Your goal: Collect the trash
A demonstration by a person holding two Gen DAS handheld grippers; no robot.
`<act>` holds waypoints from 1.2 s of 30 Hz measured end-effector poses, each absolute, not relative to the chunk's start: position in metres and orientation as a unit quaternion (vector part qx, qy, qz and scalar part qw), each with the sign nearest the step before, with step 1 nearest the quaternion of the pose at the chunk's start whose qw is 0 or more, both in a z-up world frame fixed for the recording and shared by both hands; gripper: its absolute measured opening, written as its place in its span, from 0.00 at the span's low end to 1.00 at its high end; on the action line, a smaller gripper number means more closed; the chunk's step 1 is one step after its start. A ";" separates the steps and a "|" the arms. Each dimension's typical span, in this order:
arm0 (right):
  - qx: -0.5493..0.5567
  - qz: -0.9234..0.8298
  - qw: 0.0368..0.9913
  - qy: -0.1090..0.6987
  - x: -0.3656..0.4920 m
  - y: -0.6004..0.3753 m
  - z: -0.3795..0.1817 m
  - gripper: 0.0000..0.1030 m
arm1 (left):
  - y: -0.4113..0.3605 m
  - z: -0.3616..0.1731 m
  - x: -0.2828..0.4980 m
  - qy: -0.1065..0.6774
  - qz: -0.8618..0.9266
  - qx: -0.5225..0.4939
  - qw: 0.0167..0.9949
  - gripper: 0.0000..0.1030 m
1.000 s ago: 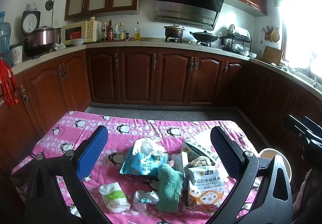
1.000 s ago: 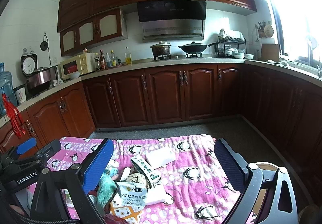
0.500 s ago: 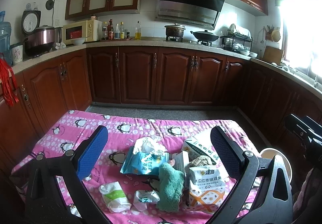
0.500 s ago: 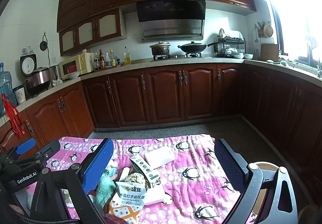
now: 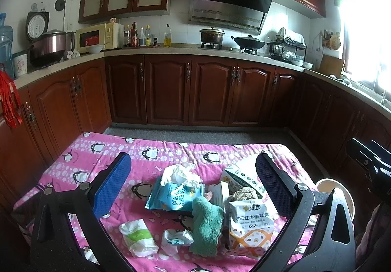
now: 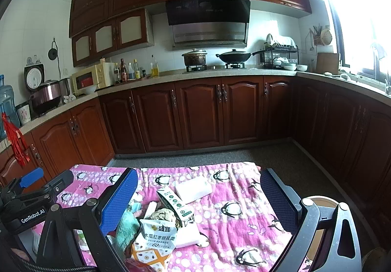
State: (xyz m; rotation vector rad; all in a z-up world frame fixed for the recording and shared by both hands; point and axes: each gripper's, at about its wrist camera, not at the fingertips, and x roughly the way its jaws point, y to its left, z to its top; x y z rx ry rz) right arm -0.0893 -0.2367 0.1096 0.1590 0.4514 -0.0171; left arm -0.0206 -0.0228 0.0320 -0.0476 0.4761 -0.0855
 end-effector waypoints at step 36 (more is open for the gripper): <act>0.082 -0.014 0.967 0.240 -0.086 -0.242 0.104 0.97 | -0.030 0.022 -0.016 0.252 -0.037 -0.021 0.967 0.99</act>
